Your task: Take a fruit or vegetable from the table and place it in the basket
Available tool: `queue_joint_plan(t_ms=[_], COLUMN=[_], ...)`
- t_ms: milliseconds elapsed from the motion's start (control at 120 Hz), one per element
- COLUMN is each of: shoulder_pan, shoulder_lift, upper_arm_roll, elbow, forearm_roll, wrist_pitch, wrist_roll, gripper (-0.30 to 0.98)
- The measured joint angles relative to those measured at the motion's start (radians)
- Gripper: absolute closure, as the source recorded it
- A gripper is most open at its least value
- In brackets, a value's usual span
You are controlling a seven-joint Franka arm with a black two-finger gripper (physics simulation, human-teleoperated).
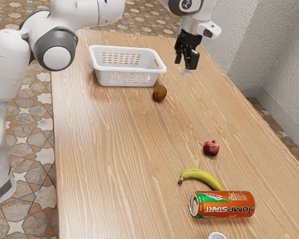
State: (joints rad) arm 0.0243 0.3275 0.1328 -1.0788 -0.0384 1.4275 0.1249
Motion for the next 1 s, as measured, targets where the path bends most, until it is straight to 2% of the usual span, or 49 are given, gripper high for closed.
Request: queue_joint_plan(t_ms=[317,500,575,700,800,1000], shoulder_pan=[0.007,-0.001,-0.039,-0.141,-0.154,-0.153], shoulder_lift=[0.014,0.018,0.026,0.069,0.117,0.302], upper_arm_roll=[0.023,-0.172,-0.225,-0.242,-0.242,-0.238], elbow=[0.003,0.008,0.008,0.008,0.025,0.138], forearm_roll=[-0.066,-0.084,-0.067,-0.029,-0.002,0.052], wrist_pitch=[0.001,0.009,0.031,0.1,0.145,0.264], wrist_roll=[0.058,0.079,0.083,0.086,0.088,0.093], gripper=[0.0,0.0,0.0,0.0,0.0,0.0])
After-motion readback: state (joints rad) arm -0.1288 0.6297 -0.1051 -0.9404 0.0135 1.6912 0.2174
